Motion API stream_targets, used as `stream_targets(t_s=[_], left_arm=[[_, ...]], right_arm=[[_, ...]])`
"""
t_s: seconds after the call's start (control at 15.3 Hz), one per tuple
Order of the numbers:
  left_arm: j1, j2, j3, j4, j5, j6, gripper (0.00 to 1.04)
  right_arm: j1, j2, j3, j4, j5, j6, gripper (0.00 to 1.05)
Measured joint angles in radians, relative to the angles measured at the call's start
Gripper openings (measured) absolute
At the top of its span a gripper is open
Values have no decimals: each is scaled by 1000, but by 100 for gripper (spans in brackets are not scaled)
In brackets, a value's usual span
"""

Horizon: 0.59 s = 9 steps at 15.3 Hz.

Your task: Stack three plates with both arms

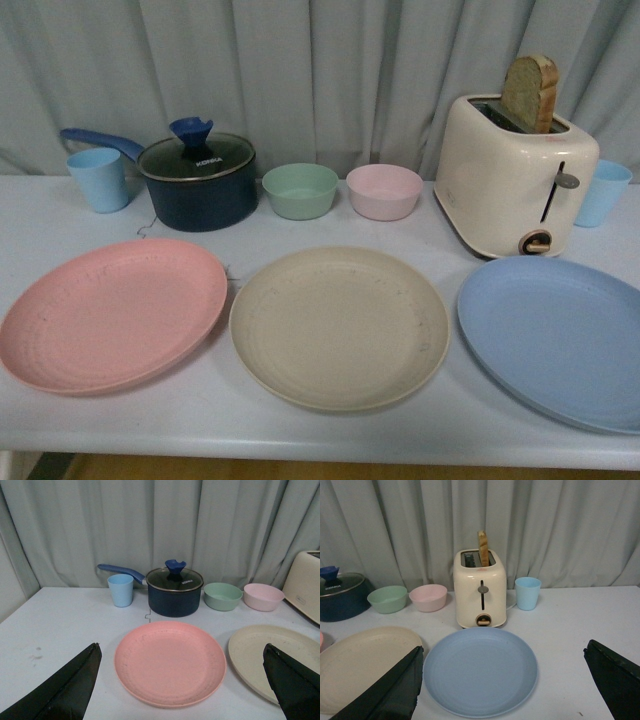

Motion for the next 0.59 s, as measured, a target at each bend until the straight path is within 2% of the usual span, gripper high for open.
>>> stream_targets(t_s=[0.59], left_arm=[[0, 0, 0, 0, 0, 0, 98]], right_arm=[[0, 0, 0, 0, 0, 0, 98]])
